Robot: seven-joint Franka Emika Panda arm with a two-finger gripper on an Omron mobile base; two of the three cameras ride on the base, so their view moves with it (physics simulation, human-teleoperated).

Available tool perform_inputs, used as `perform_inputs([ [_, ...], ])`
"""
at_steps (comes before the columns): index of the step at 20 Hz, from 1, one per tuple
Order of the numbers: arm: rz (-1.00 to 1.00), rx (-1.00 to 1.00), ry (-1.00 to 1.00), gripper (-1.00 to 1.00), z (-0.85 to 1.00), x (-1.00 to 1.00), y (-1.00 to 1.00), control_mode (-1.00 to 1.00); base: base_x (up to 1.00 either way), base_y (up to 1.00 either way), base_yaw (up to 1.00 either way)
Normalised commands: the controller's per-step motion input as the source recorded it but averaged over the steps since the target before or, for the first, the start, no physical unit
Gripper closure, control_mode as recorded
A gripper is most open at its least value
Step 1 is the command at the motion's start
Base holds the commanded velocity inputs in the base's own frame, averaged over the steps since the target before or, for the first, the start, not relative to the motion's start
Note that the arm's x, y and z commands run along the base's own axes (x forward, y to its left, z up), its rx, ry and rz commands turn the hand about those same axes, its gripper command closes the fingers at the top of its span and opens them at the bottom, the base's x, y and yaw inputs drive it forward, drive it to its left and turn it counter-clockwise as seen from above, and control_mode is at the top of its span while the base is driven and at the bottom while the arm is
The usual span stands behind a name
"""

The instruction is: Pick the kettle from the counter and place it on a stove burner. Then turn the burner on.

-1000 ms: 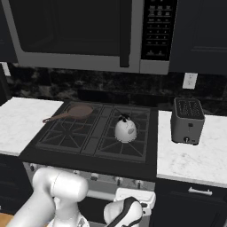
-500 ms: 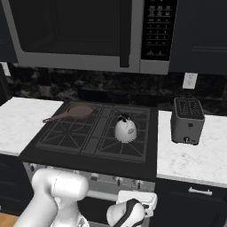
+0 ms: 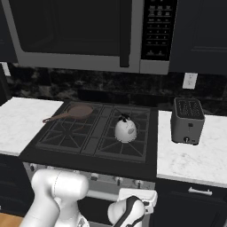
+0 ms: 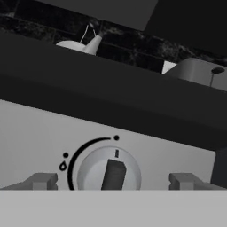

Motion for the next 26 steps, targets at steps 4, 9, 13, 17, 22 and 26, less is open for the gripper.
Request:
perform_inputs([
  [4,0.00,0.00,0.00,-1.00,0.00,0.05,0.00,-1.00,0.00,0.00,0.00],
  [9,0.00,0.00,0.00,1.00,0.00,0.00,0.00,-1.00,0.00,0.00,0.00],
  [13,0.00,0.00,0.00,1.00,0.00,0.00,0.00,-1.00,0.00,0.00,0.00],
  [17,0.01,0.00,-0.01,1.00,0.00,0.00,0.00,-1.00,0.00,0.00,0.00],
  [22,0.11,-0.11,-0.08,1.00,0.00,0.00,0.00,-1.00,0.00,0.00,0.00],
  [26,0.22,-0.20,-0.15,1.00,0.00,0.00,0.00,-1.00,0.00,0.00,0.00],
])
